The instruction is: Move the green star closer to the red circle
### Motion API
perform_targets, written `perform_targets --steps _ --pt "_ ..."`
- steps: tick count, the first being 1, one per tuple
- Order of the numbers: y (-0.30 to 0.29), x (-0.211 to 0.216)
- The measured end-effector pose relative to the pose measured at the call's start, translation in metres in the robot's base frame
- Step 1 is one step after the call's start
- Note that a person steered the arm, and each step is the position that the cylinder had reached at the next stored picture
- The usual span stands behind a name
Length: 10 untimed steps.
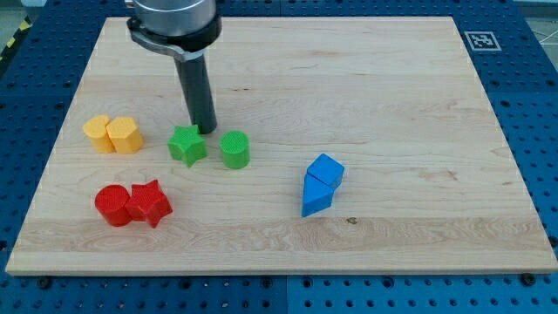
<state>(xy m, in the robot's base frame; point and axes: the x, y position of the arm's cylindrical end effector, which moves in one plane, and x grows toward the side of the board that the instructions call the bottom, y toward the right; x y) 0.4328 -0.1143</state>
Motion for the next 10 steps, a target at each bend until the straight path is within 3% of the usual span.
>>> perform_targets --steps 3,5,6,8,10 --pt "-0.037 0.038" --pt "0.007 0.008" --pt "0.024 0.013" --pt "0.026 0.061" --pt "-0.008 0.072"
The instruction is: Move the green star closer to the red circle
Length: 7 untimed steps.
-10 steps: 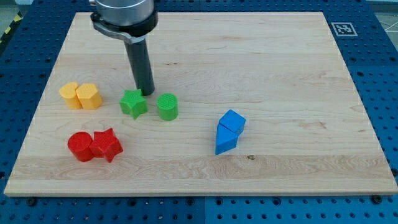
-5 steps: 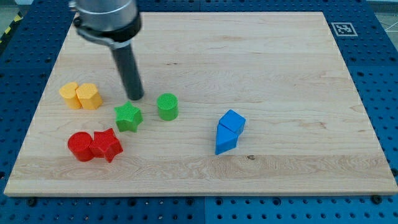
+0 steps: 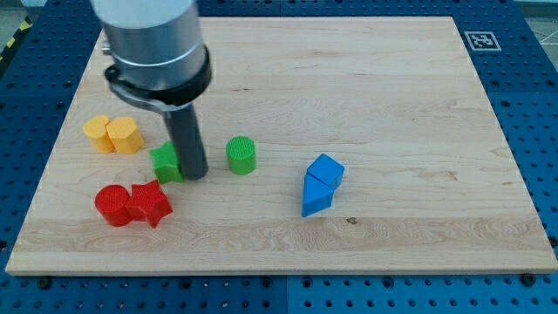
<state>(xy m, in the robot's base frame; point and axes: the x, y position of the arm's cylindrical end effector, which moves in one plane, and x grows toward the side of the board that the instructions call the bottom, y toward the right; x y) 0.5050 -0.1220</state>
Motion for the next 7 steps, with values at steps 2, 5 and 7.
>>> perform_targets --steps 2,5,7 --pt "-0.027 -0.01" --pt "-0.042 -0.046" --pt "-0.058 -0.03"
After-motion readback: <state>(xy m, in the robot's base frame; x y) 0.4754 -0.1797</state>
